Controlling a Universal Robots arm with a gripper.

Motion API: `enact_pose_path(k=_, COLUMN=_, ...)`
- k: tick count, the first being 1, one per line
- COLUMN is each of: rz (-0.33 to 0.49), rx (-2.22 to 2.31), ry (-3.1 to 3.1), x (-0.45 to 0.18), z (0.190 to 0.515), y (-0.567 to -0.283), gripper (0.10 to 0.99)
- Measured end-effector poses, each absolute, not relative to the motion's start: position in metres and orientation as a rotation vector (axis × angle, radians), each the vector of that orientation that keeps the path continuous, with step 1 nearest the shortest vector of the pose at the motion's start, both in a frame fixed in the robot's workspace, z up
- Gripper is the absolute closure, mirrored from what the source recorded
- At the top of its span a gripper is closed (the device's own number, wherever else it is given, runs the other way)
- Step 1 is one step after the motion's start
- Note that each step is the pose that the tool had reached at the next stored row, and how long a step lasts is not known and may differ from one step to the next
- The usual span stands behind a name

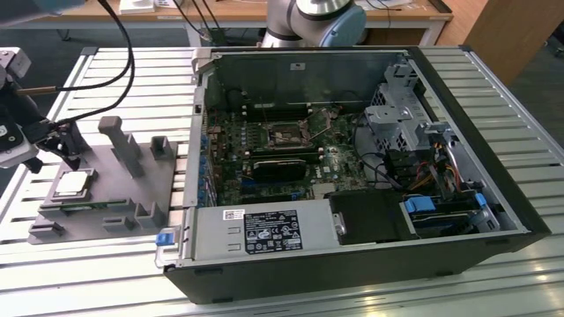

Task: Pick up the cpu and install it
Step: 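Pick up the cpu and move it towards the insertion slot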

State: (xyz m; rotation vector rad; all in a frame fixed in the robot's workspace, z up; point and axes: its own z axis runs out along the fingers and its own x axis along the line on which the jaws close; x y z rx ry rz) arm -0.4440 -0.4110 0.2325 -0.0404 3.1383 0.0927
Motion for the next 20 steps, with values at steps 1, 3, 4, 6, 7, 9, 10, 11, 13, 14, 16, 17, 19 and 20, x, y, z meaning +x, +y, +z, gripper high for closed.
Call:
enact_pose_path(k=1, rz=0.093, rx=-0.04, ry=3.138, x=-0.444, z=0.231, y=-0.411, gripper=0.443)
enact_pose_path(k=3, rz=0.093, rx=-0.04, ry=3.138, x=-0.444, z=0.228, y=-0.411, gripper=0.443)
enact_pose_path(k=4, rz=0.093, rx=-0.04, ry=3.138, x=-0.444, z=0.226, y=-0.411, gripper=0.443)
enact_pose_path(k=6, rz=0.093, rx=-0.04, ry=3.138, x=-0.444, z=0.224, y=-0.411, gripper=0.443)
enact_pose_path(k=7, rz=0.093, rx=-0.04, ry=3.138, x=-0.444, z=0.222, y=-0.411, gripper=0.443)
enact_pose_path(k=9, rz=0.094, rx=-0.04, ry=3.138, x=-0.444, z=0.22, y=-0.411, gripper=0.427)
enact_pose_path(k=10, rz=0.094, rx=-0.04, ry=3.138, x=-0.444, z=0.218, y=-0.411, gripper=0.427)
enact_pose_path(k=11, rz=0.094, rx=-0.04, ry=3.138, x=-0.444, z=0.217, y=-0.411, gripper=0.427)
enact_pose_path(k=13, rz=0.094, rx=-0.04, ry=3.138, x=-0.444, z=0.214, y=-0.411, gripper=0.373)
enact_pose_path(k=14, rz=0.094, rx=-0.04, ry=3.138, x=-0.444, z=0.212, y=-0.411, gripper=0.373)
enact_pose_path(k=16, rz=0.094, rx=-0.039, ry=3.138, x=-0.444, z=0.208, y=-0.411, gripper=0.373)
enact_pose_path(k=17, rz=0.094, rx=-0.039, ry=3.138, x=-0.444, z=0.207, y=-0.411, gripper=0.373)
enact_pose_path(k=19, rz=0.094, rx=-0.039, ry=3.138, x=-0.445, z=0.203, y=-0.412, gripper=0.373)
enact_pose_path(k=20, rz=0.095, rx=-0.039, ry=3.138, x=-0.445, z=0.202, y=-0.412, gripper=0.373)
